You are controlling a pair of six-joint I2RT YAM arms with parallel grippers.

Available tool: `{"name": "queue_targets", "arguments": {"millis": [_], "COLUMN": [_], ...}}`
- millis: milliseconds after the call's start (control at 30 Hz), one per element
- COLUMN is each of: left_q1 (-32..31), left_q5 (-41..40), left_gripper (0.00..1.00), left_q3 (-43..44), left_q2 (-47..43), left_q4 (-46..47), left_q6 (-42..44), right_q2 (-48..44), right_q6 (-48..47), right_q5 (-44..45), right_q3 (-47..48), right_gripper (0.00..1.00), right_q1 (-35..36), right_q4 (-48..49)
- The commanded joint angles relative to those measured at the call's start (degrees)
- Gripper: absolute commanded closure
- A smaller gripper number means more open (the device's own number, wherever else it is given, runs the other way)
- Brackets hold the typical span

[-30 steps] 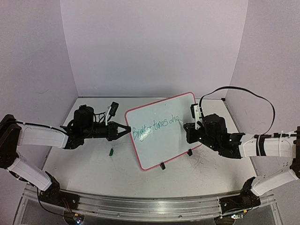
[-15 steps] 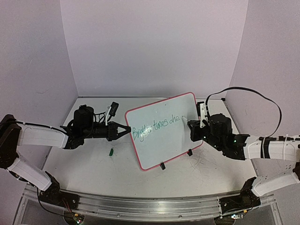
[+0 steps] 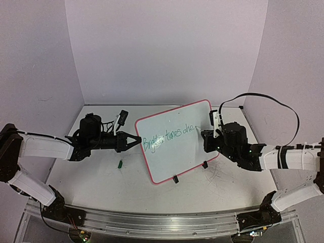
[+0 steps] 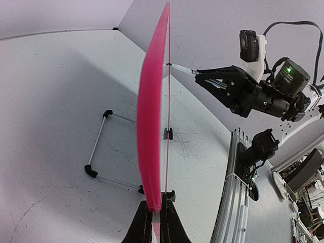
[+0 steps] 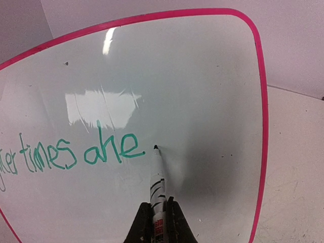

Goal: Write a sentence on the whiteboard

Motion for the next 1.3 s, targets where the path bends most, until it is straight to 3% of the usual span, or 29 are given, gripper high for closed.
{"name": "queue_targets", "arguments": {"millis": [0,733,1267], "left_q1": [0.27,0.26,0.27], "left_q5": [-1.31,-1.23,-1.15], "left_gripper": [1.0,1.0,1.0], "left_q3": [1.08,1.47,1.61], "left_q2": [-0.81,-0.62,-0.52], "left_q4": [-1.71,-1.71,-1.81], "left_q6": [1.71,1.82,1.65], "right_q2": [1.24,0.59,-1.06], "right_q6": [-0.59,-0.36,0.85], "right_q5": [1.42,-4.45,-1.56], "right_q3": [2.94,1.57,0.09], "right_gripper": [1.0,1.0,1.0], "right_q1": [-0.6,-0.59,-0.56], "right_q4": [3.09,0.1,-2.46]}}
